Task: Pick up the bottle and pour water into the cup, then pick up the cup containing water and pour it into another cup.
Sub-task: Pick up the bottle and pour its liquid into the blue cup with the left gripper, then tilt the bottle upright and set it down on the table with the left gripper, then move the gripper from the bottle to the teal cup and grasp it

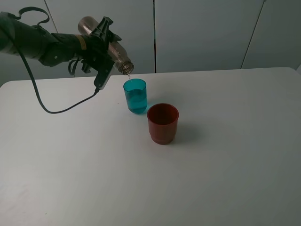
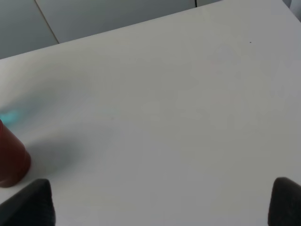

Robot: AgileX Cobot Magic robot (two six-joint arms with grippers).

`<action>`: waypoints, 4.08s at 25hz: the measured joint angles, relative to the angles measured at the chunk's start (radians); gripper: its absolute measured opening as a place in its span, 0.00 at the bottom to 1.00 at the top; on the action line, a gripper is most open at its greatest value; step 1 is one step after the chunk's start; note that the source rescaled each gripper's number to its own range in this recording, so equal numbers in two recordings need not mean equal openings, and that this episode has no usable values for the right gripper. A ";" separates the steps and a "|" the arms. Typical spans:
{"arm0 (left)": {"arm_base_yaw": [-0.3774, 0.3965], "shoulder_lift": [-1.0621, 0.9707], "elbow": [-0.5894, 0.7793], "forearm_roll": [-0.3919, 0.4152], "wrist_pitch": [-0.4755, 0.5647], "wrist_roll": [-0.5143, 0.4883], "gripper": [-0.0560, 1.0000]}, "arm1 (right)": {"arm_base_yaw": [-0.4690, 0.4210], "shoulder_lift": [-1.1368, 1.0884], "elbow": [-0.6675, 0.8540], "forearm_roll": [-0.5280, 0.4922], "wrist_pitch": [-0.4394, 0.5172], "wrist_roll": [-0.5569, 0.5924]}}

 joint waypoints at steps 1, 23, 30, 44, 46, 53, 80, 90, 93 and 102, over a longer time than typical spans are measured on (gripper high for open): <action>0.000 0.000 0.000 0.000 0.002 -0.002 0.05 | 0.000 0.000 0.000 0.000 0.000 0.000; 0.000 -0.004 0.000 -0.070 0.085 -0.825 0.05 | 0.000 0.000 0.000 0.000 0.000 0.002; 0.024 -0.071 0.082 -0.097 0.059 -1.280 0.05 | 0.000 0.000 0.000 0.000 0.000 0.002; 0.276 -0.078 0.399 0.002 -0.523 -1.738 0.05 | 0.000 0.000 0.000 0.000 0.000 0.002; 0.312 -0.051 0.401 0.020 -0.593 -1.784 0.05 | 0.000 0.000 0.000 0.000 0.000 0.002; 0.390 0.068 0.401 0.037 -0.777 -1.789 0.05 | 0.000 0.000 0.000 0.000 0.000 0.002; 0.398 0.184 0.397 0.064 -0.882 -1.732 0.98 | 0.000 0.000 0.000 0.000 0.000 0.002; 0.398 0.061 0.395 0.064 -0.881 -1.726 0.99 | 0.000 0.000 0.000 0.000 0.000 0.002; 0.398 -0.006 0.393 0.064 -0.882 -1.726 0.99 | 0.000 0.000 0.000 0.000 0.000 0.002; 0.351 -0.231 0.391 0.088 -0.712 -1.801 0.99 | 0.000 0.000 0.000 0.000 0.000 0.002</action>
